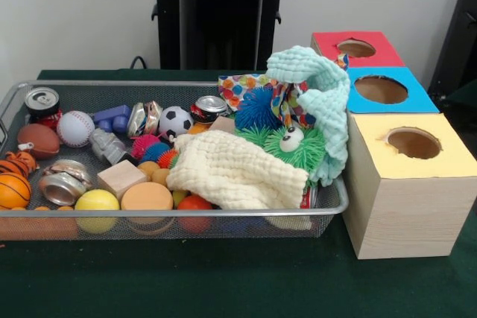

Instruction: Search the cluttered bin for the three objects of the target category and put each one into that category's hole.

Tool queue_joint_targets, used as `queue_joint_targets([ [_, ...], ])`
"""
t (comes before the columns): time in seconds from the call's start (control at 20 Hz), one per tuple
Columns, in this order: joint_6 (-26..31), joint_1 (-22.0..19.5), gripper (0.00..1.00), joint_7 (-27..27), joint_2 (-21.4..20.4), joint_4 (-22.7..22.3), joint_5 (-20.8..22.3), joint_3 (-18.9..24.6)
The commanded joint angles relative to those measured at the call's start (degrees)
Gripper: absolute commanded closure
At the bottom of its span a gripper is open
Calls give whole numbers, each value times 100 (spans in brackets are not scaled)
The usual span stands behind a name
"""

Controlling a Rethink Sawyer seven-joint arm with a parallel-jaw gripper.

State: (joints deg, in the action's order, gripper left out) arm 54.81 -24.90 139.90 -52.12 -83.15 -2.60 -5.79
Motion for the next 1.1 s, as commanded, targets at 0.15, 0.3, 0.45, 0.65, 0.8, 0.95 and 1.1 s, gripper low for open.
queue_joint_targets([
  [0.15, -202, 369, 100, 1892, 405, -456, -386, -425],
  [0.3, -251, 521, 100, 1986, 485, -435, -508, -549],
  [0.45, -288, 654, 100, 2057, 563, -413, -647, -662],
  [0.65, -377, 841, 100, 2184, 671, -404, -833, -803],
  [0.8, -383, 944, 100, 2205, 737, -379, -946, -929],
  [0.95, -364, 1003, 100, 2201, 763, -363, -1019, -1050],
  [1.1, -363, 1083, 100, 2253, 796, -361, -1087, -1138],
])
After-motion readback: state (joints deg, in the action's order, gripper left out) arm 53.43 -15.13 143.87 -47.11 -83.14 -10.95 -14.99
